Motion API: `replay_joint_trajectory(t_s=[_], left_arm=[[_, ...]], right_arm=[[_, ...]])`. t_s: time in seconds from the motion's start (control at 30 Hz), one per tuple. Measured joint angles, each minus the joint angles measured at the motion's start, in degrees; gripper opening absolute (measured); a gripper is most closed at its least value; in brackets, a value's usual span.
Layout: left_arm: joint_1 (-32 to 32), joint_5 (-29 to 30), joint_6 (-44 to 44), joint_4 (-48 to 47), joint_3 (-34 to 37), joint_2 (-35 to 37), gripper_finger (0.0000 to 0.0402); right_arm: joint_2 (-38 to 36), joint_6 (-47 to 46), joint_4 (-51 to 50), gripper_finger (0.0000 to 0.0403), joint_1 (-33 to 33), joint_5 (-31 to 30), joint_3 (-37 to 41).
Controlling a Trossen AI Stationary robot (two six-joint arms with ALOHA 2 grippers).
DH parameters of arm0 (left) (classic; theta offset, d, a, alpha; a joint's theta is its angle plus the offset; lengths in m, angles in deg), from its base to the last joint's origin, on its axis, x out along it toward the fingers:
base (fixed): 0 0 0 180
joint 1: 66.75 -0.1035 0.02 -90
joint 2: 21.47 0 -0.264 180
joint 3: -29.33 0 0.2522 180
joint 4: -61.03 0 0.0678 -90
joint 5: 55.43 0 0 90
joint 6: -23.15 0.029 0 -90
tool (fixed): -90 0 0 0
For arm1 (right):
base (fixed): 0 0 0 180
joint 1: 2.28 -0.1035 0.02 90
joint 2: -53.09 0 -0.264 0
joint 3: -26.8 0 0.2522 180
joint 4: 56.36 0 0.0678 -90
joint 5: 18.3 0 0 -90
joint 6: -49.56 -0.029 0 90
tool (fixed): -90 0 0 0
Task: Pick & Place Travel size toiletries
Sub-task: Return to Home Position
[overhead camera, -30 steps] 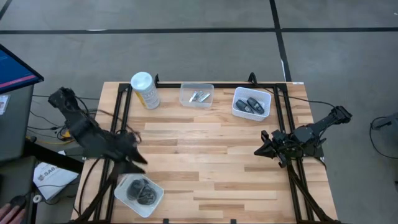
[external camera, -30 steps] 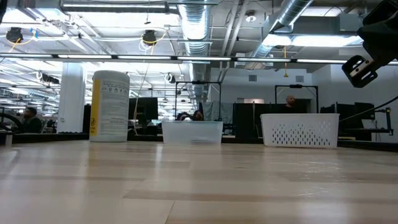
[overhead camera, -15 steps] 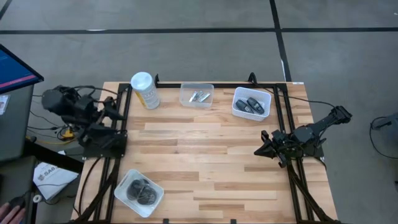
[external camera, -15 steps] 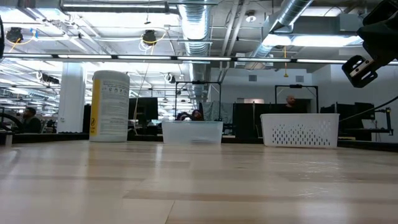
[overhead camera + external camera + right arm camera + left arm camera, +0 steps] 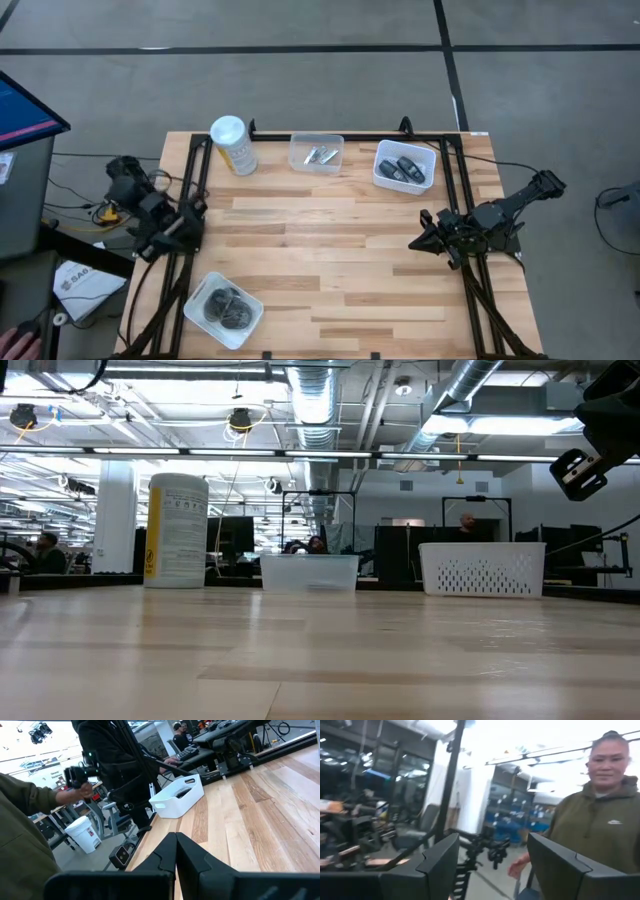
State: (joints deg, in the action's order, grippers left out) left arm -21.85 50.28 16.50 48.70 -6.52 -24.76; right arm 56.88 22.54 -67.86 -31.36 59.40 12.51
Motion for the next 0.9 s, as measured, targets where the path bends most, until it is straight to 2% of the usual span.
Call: replay_joint_trajectory(t_s=[0.1,0.23,0.37,0.7,0.9], left_arm=[[0.00,-3.19,0.59,7.20,7.02,2.97,0.0232],[0.02,-7.08,1.46,15.47,14.88,3.26,0.0232],[-0.01,-8.22,-0.15,21.17,21.77,3.28,0.0232],[0.02,-12.62,2.99,20.50,21.73,2.47,0.0232],[0.02,-12.78,2.83,20.61,21.73,2.47,0.0232]], right_arm=[[0.00,0.01,-0.02,0.0000,0.01,0.00,-0.01],[0.00,0.01,-0.04,0.0000,-0.01,0.00,-0.01],[0.00,0.01,-0.06,0.0000,0.01,0.00,-0.01],[0.00,0.01,-0.02,0.0000,0.01,0.00,-0.01],[0.00,0.01,-0.02,0.0000,0.01,0.00,-0.01]])
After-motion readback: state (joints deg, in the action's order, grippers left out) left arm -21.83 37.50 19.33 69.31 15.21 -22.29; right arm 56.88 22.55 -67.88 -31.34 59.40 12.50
